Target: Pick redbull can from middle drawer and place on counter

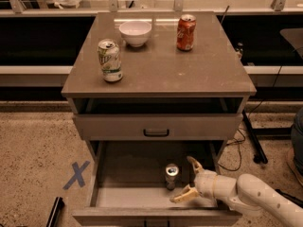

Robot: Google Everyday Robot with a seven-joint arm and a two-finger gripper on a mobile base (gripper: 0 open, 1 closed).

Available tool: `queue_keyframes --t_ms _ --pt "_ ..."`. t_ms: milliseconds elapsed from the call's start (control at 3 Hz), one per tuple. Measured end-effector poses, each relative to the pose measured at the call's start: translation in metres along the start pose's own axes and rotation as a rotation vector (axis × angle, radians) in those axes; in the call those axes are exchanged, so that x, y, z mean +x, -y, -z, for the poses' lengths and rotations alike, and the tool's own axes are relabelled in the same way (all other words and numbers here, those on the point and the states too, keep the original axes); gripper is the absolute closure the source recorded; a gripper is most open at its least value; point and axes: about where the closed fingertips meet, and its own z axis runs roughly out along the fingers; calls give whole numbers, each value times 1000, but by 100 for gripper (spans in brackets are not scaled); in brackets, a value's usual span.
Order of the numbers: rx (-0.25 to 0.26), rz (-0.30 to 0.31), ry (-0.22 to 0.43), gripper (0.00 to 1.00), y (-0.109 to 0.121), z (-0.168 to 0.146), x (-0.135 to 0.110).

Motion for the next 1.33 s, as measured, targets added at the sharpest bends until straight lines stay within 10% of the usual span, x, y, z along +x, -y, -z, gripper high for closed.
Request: queue_keyframes --t_ms 1333 --pt "-18 -35 114 85 14 -35 -11"
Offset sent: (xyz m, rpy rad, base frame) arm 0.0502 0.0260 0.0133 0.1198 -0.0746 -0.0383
